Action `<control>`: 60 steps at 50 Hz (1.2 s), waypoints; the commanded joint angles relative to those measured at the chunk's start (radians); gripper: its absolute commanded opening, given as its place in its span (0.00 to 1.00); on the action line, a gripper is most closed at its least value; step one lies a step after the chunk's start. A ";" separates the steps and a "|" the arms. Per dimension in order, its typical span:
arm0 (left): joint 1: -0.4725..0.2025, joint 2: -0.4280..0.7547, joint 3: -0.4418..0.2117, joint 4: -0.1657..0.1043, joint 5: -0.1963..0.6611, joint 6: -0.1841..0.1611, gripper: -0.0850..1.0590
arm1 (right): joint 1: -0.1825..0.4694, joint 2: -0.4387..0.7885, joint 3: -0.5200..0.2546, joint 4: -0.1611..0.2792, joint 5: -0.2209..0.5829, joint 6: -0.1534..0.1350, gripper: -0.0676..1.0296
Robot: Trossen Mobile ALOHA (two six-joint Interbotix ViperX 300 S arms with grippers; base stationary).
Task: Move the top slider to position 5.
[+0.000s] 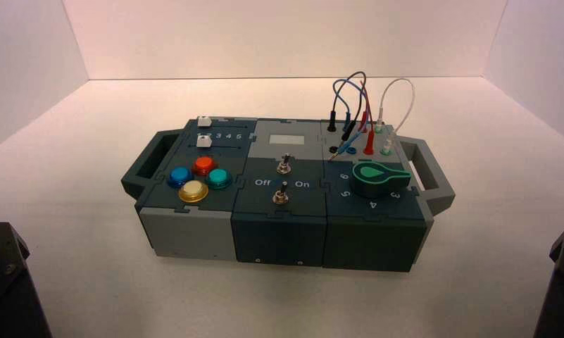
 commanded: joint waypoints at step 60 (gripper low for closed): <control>-0.218 0.265 -0.256 -0.020 0.604 -0.041 0.05 | 0.330 0.301 -0.158 0.017 0.299 0.009 0.04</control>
